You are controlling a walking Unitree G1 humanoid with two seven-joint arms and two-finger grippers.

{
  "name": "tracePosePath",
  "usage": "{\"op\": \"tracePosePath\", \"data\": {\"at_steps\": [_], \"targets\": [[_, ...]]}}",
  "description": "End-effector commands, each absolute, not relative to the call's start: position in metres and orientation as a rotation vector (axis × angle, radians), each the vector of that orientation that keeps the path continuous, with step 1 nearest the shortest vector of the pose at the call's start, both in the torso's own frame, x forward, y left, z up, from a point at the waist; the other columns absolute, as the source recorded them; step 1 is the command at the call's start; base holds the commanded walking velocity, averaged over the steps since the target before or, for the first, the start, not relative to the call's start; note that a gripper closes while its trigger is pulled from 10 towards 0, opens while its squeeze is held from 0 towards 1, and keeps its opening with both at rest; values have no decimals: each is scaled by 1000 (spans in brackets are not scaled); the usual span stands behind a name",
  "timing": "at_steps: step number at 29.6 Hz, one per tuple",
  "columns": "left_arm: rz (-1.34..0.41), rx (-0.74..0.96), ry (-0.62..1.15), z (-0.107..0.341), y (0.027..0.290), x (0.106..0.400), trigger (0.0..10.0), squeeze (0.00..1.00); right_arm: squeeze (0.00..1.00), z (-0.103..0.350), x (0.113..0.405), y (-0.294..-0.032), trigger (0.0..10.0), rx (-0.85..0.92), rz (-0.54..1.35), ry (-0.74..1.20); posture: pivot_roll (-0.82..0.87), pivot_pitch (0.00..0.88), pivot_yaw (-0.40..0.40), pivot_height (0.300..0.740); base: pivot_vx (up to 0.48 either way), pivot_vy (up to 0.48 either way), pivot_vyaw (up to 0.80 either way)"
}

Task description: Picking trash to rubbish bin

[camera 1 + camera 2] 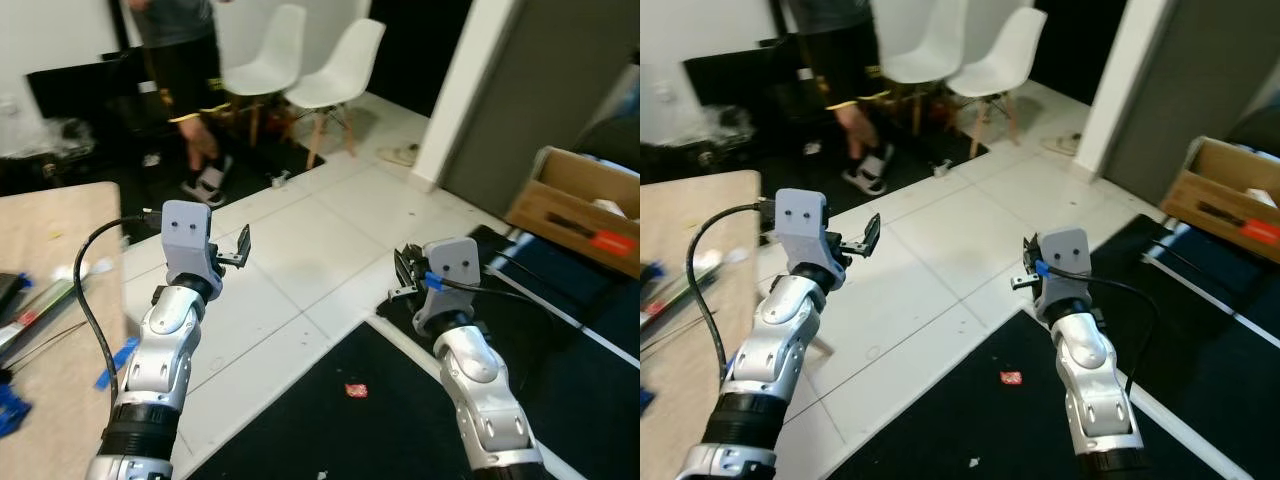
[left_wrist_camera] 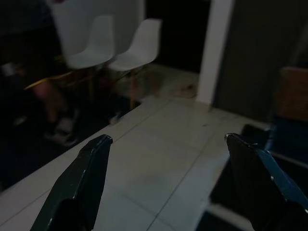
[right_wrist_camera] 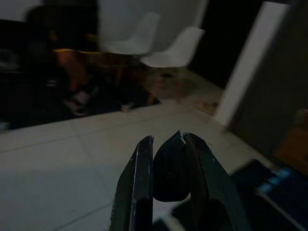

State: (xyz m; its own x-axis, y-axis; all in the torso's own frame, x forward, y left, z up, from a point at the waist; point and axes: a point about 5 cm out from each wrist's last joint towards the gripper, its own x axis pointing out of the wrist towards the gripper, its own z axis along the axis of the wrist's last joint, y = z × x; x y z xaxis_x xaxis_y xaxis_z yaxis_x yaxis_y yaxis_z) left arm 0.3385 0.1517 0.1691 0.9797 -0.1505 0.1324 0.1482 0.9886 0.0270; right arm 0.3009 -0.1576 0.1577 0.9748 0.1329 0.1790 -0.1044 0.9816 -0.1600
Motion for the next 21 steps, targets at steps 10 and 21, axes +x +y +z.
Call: {"op": "tracePosePath", "data": {"at_steps": [10,21], "targets": [[-130,-27,-91,161,150,336,10000,0,0,157,300,-157,10000,-139,122,-186,-94,61,-32,740,0,0,-800],[-97,-3,-61,154,154,334,10000,0,0,155,302,-151,10000,-146,144,-174,-98,75,-27,740,0,0,-800]]}}
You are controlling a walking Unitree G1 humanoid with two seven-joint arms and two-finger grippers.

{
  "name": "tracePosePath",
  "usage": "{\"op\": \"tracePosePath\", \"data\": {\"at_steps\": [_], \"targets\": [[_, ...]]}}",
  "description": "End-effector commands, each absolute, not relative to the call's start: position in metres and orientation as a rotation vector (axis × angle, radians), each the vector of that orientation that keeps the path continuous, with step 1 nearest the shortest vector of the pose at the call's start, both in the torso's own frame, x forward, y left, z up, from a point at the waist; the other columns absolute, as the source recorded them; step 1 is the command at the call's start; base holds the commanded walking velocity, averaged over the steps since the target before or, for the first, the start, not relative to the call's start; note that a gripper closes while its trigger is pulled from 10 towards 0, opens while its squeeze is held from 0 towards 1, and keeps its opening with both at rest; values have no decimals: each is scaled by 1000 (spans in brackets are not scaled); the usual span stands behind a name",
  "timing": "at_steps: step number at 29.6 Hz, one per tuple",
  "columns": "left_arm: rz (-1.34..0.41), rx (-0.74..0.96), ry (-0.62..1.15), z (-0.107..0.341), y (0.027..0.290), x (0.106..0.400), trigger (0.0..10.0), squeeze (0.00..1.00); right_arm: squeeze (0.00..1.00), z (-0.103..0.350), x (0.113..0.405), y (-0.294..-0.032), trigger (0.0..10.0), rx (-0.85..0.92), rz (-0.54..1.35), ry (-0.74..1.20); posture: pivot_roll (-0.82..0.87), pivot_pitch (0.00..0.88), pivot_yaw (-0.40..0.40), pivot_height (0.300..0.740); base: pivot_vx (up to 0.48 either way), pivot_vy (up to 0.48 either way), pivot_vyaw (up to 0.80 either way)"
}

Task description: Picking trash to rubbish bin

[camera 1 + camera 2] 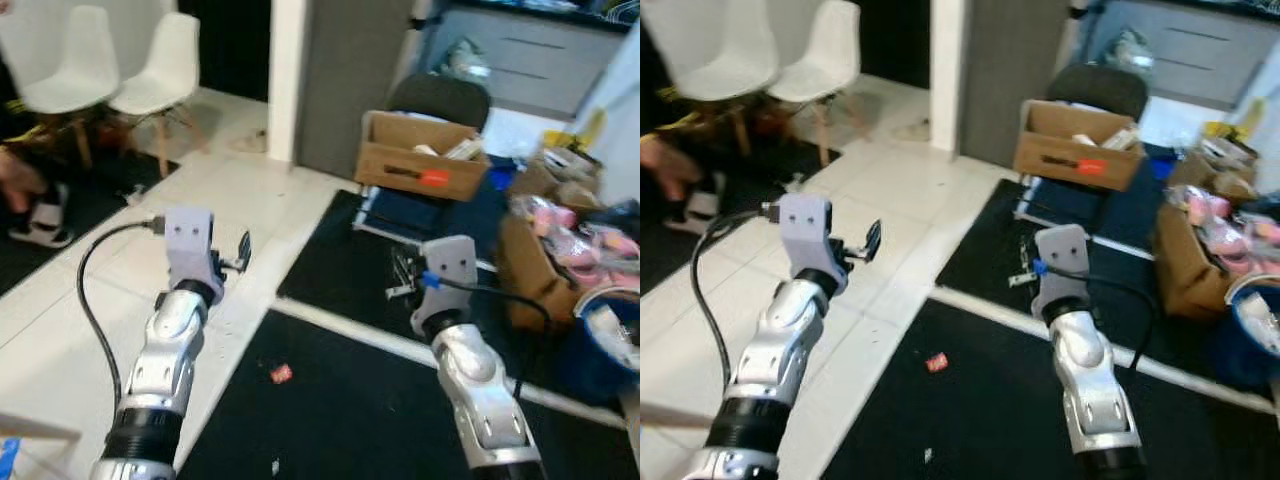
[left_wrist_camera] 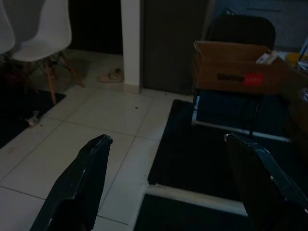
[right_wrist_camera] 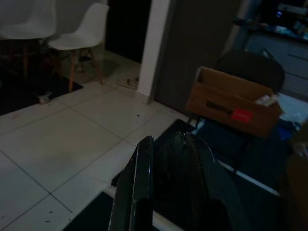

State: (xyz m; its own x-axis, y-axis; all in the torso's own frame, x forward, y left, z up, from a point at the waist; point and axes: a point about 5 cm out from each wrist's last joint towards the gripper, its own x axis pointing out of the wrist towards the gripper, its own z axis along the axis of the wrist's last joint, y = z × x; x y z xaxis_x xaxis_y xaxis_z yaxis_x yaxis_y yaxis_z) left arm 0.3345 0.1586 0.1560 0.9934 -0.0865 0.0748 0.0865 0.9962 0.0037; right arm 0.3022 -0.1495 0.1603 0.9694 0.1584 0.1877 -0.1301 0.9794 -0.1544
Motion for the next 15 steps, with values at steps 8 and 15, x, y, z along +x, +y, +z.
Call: {"op": "tracePosePath", "data": {"at_steps": [8,15], "targets": [[-122,2,-46,153,152,334,10000,0,0,144,303,-149,10000,-135,173,-83,-109,84,-27,740,0,0,-662],[-90,-12,-31,147,156,330,10000,0,0,127,297,-146,10000,-104,204,1,-101,88,-32,740,0,0,0]]}}
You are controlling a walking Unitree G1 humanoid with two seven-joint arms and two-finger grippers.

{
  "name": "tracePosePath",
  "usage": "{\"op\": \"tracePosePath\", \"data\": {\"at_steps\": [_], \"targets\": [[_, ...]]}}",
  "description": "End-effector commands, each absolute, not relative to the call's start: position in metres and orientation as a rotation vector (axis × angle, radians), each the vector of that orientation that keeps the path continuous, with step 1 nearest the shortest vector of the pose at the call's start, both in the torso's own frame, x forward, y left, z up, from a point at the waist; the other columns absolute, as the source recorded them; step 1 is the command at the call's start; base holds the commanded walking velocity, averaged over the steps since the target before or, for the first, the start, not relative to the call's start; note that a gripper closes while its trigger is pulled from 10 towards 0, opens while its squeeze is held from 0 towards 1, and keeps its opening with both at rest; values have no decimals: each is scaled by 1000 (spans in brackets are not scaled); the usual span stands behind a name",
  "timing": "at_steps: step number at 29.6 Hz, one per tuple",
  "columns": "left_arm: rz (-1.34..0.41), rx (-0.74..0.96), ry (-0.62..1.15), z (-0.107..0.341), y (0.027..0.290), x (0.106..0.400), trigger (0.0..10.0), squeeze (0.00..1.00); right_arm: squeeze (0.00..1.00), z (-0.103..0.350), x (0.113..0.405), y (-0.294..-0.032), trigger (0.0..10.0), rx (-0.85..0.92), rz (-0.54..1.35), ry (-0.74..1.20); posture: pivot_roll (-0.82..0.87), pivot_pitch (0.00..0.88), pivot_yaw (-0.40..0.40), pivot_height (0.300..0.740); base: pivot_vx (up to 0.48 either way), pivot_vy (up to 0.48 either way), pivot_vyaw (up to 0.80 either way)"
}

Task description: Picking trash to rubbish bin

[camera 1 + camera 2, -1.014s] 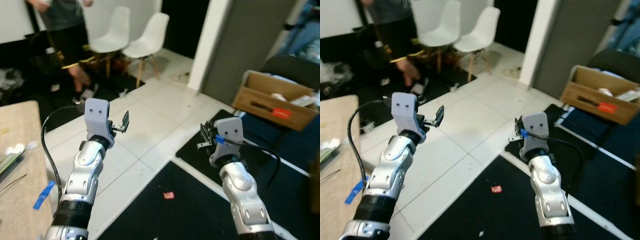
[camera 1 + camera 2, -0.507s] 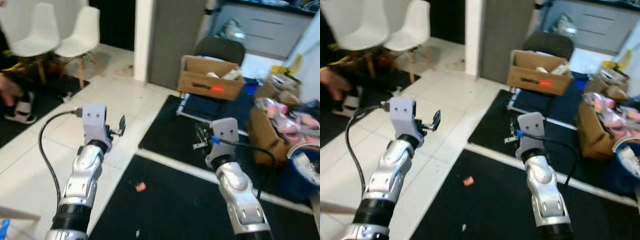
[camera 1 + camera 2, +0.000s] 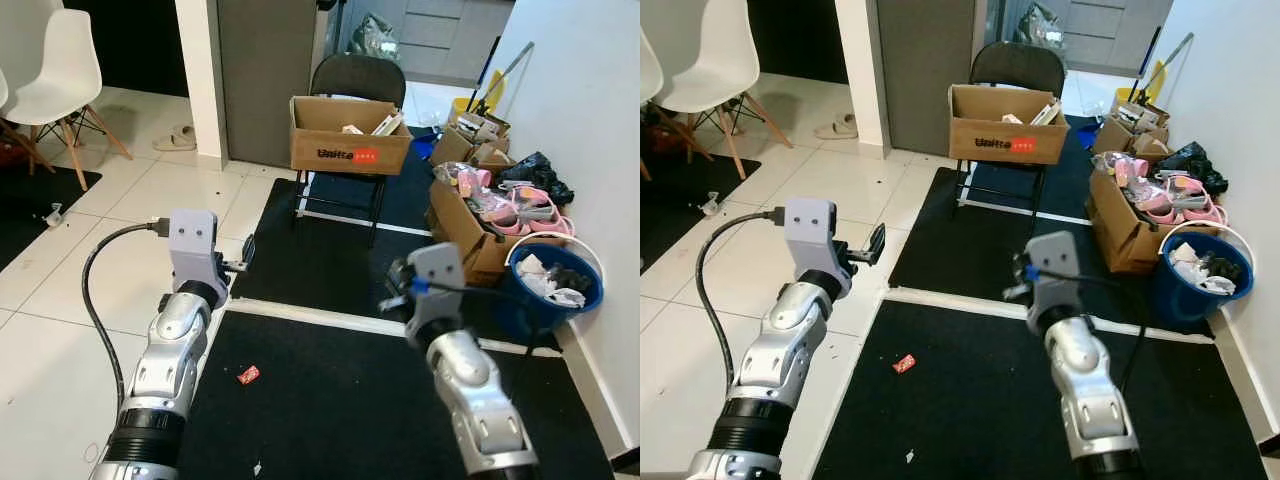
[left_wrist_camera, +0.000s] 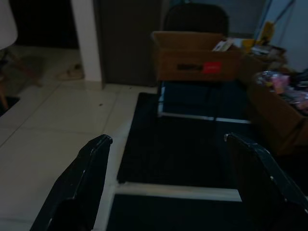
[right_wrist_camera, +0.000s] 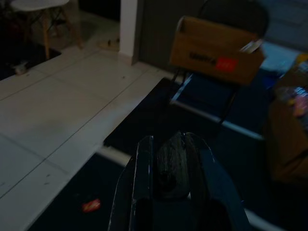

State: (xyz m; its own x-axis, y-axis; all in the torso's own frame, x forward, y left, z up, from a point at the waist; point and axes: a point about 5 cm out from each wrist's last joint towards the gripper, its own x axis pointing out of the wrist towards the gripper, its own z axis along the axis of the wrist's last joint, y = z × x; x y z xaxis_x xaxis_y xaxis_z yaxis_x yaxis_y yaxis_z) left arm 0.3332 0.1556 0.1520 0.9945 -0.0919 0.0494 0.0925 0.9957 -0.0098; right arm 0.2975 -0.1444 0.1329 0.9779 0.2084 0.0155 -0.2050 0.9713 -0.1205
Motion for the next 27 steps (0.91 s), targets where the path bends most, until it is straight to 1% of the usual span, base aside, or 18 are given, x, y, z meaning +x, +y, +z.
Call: {"op": "tracePosePath", "data": {"at_steps": [1,3,7,14,18,23,25,27], "targets": [[-90,-12,-31,147,156,330,10000,0,0,127,297,-146,10000,-104,204,1,-101,88,-32,740,0,0,0],[-80,-19,-28,145,158,329,10000,0,0,124,297,-145,10000,-106,209,8,-103,86,-32,740,126,0,0],[-64,-31,-21,145,161,329,10000,0,0,126,299,-142,10000,-111,217,9,-98,92,-30,740,339,0,0],[-68,-28,-1,143,158,330,10000,0,0,121,305,-144,10000,-91,195,40,-96,90,-32,740,357,0,0],[-101,-32,6,144,152,330,10000,0,0,122,305,-147,10000,-85,189,39,-91,94,-37,740,362,0,0],[-76,-37,21,139,156,329,10000,0,0,119,303,-147,10000,-92,187,46,-100,88,-34,740,380,0,0],[-78,-42,22,140,155,329,10000,0,0,120,303,-147,10000,-88,184,46,-103,99,-29,740,382,0,0],[-96,-36,24,139,150,328,10000,0,0,116,304,-149,10000,-57,171,65,-94,98,-37,740,379,0,0]]}}
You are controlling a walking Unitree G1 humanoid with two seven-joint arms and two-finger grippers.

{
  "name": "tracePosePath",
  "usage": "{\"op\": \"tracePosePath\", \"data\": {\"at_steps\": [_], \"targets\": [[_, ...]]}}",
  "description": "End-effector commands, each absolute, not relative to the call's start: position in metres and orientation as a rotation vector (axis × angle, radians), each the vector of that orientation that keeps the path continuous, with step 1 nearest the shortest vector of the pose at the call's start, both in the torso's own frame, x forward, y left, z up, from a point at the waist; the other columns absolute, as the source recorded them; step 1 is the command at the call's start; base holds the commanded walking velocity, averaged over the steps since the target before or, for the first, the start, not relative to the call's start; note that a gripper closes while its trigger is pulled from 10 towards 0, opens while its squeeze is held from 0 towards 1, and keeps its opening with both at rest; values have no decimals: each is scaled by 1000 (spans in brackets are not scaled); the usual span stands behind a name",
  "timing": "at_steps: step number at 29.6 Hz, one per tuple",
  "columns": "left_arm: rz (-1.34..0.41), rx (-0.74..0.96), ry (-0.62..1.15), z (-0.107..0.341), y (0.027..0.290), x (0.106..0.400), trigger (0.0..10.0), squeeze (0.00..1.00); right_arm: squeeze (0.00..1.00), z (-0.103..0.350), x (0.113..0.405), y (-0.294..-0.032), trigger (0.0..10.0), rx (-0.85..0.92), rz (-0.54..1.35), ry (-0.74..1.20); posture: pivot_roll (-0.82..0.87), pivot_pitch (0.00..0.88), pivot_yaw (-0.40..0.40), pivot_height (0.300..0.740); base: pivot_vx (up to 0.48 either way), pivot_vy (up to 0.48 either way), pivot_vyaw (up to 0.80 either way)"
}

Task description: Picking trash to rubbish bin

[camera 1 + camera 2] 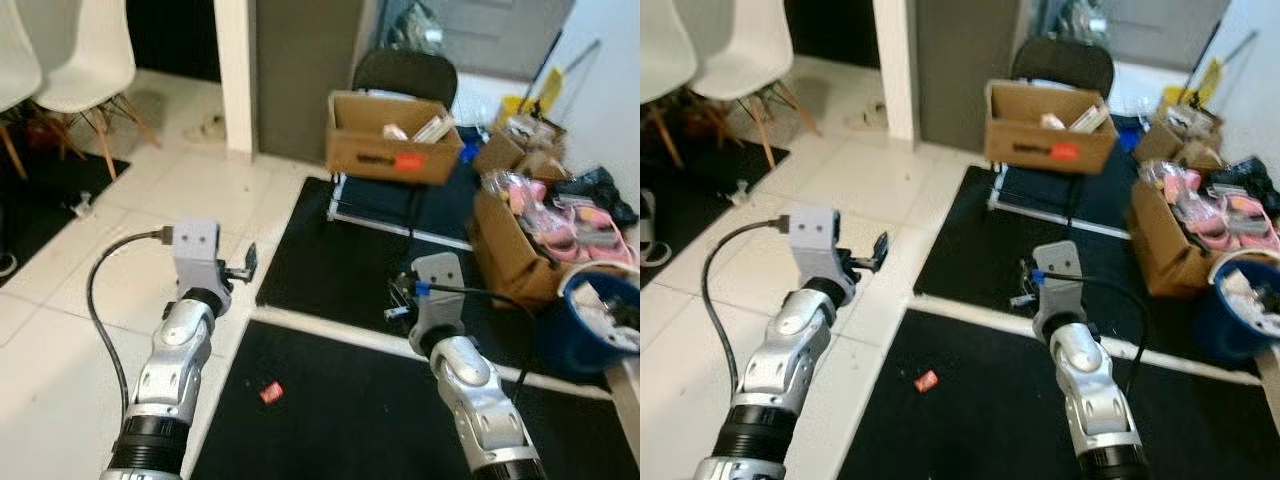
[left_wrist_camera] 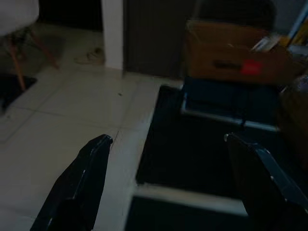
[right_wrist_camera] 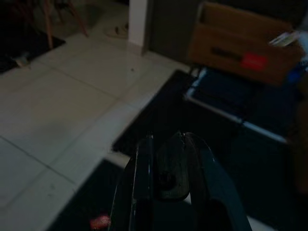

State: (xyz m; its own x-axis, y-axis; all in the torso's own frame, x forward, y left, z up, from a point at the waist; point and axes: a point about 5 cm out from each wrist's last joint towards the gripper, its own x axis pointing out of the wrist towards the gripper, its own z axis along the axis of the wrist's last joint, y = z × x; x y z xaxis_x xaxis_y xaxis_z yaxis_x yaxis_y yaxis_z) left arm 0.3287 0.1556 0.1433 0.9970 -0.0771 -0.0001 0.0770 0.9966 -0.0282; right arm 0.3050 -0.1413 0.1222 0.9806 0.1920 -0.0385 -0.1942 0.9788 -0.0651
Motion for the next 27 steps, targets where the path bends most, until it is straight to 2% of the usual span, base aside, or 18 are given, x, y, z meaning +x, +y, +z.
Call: {"op": "tracePosePath", "data": {"at_steps": [1,12,27], "targets": [[-96,-34,24,139,150,327,10000,0,0,114,304,-149,10000,-55,174,68,-95,96,-37,740,382,0,0],[-84,-28,21,142,153,329,10000,0,0,108,306,-147,10000,-38,176,87,-83,96,-39,740,381,0,-688],[-83,-23,27,141,156,328,10000,0,0,102,304,-149,10000,-25,157,104,-82,100,-29,740,381,0,0]]}}
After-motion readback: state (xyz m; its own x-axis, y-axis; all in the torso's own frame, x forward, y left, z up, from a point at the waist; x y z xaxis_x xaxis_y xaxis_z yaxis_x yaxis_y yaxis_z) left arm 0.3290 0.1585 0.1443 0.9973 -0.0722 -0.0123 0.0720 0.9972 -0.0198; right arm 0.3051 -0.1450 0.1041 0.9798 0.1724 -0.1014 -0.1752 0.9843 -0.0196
